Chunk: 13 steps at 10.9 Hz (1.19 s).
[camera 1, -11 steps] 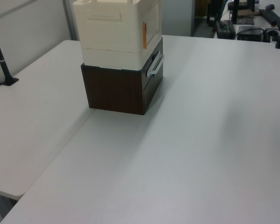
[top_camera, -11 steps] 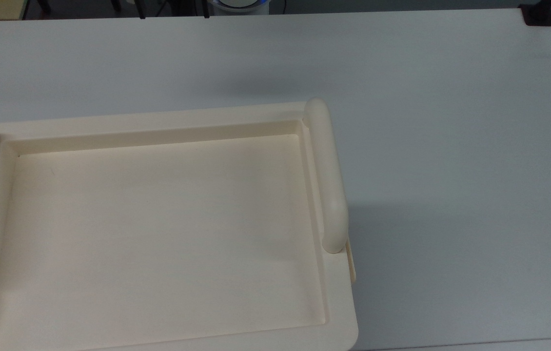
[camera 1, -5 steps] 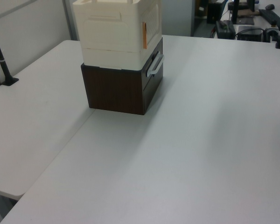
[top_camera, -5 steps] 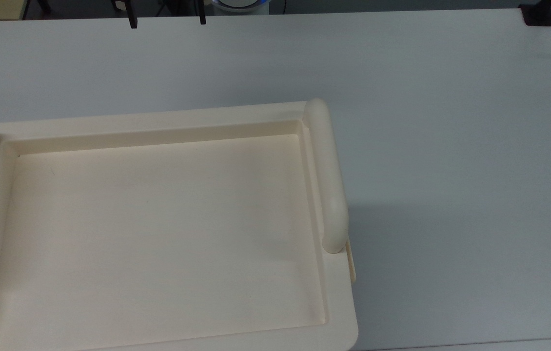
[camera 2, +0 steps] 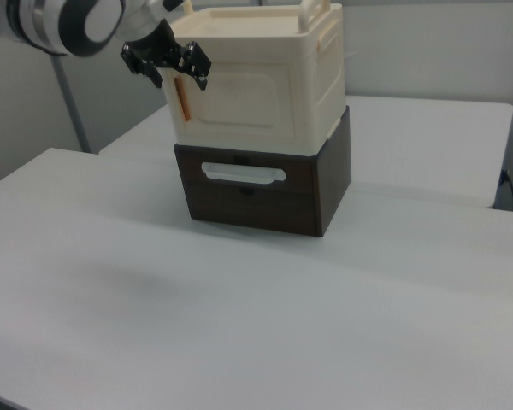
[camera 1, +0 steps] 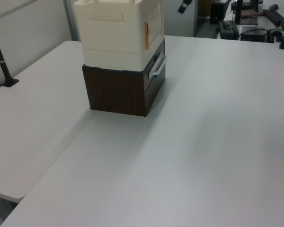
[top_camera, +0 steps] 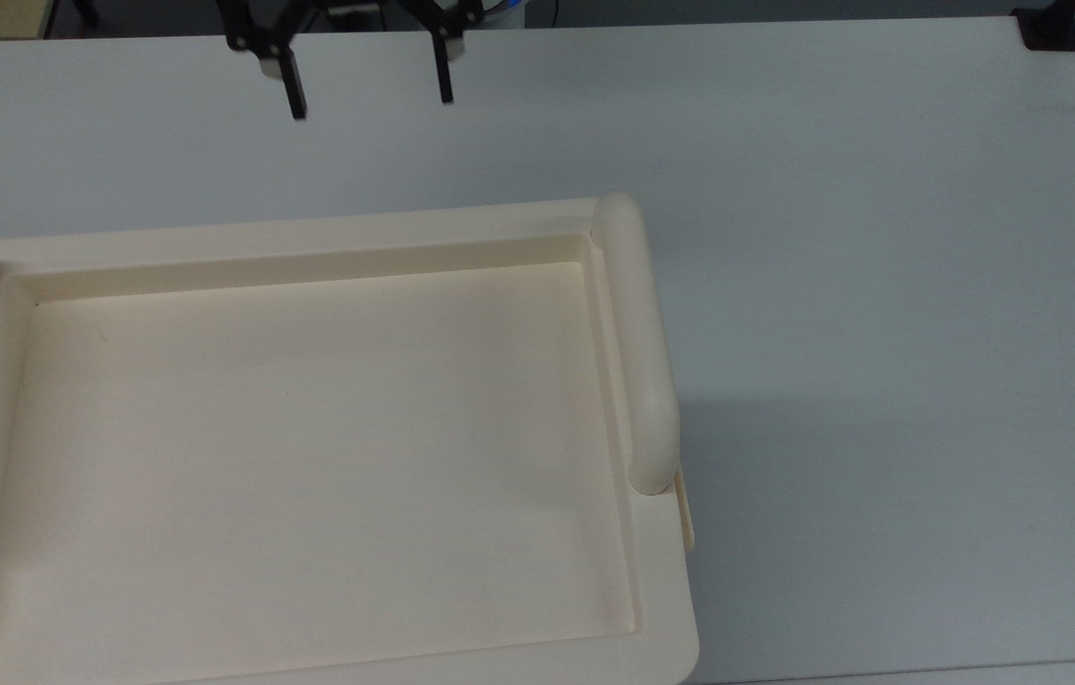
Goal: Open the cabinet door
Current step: 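Move the gripper to the orange handle strip on the cabinet door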
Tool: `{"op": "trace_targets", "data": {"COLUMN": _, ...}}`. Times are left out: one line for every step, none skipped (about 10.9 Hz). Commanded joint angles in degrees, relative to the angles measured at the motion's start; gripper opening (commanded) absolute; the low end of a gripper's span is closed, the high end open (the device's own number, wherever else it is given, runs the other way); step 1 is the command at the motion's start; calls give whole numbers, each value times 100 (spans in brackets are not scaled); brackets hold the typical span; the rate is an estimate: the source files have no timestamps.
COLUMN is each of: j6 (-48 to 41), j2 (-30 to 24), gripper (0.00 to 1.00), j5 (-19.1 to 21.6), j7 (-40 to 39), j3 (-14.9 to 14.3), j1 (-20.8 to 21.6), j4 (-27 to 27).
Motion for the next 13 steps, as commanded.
{"op": "trace_targets", "data": {"j6": 779, "j2": 380, "gripper": 86, "j5": 152, "j7": -36, "j3": -2, "j1": 307, "j4": -3}}
{"op": "trace_targets", "data": {"j6": 859, "j2": 398, "gripper": 71, "j5": 196, "j7": -10, "j3": 6, "j1": 342, "j4": -12}}
{"op": "trace_targets", "data": {"j6": 912, "j2": 433, "gripper": 63, "j5": 222, "j7": 95, "j3": 6, "j1": 412, "j4": -12}}
{"op": "trace_targets", "data": {"j6": 1008, "j2": 442, "gripper": 57, "j5": 231, "j7": 148, "j3": 33, "j1": 439, "j4": -3}}
{"op": "trace_targets", "data": {"j6": 1148, "j2": 494, "gripper": 56, "j5": 222, "j7": 262, "j3": 102, "j1": 439, "j4": -3}}
{"op": "trace_targets", "data": {"j6": 1297, "j2": 530, "gripper": 56, "j5": 214, "j7": 341, "j3": 173, "j1": 448, "j4": -3}}
{"op": "trace_targets", "data": {"j6": 1421, "j2": 634, "gripper": 56, "j5": 196, "j7": 412, "j3": 217, "j1": 457, "j4": -3}}
{"op": "trace_targets", "data": {"j6": 1526, "j2": 688, "gripper": 56, "j5": 161, "j7": 508, "j3": 278, "j1": 457, "j4": 6}}
{"op": "trace_targets", "data": {"j6": 1571, "j2": 714, "gripper": 55, "j5": 143, "j7": 535, "j3": 296, "j1": 483, "j4": 41}}
{"op": "trace_targets", "data": {"j6": 1580, "j2": 793, "gripper": 52, "j5": 135, "j7": 536, "j3": 297, "j1": 483, "j4": 128}}
{"op": "trace_targets", "data": {"j6": 1598, "j2": 811, "gripper": 51, "j5": 134, "j7": 544, "j3": 305, "j1": 483, "j4": 129}}
{"op": "trace_targets", "data": {"j6": 1598, "j2": 811, "gripper": 49, "j5": 134, "j7": 544, "j3": 297, "j1": 483, "j4": 129}}
{"op": "trace_targets", "data": {"j6": 1659, "j2": 811, "gripper": 49, "j5": 134, "j7": 544, "j3": 297, "j1": 483, "j4": 137}}
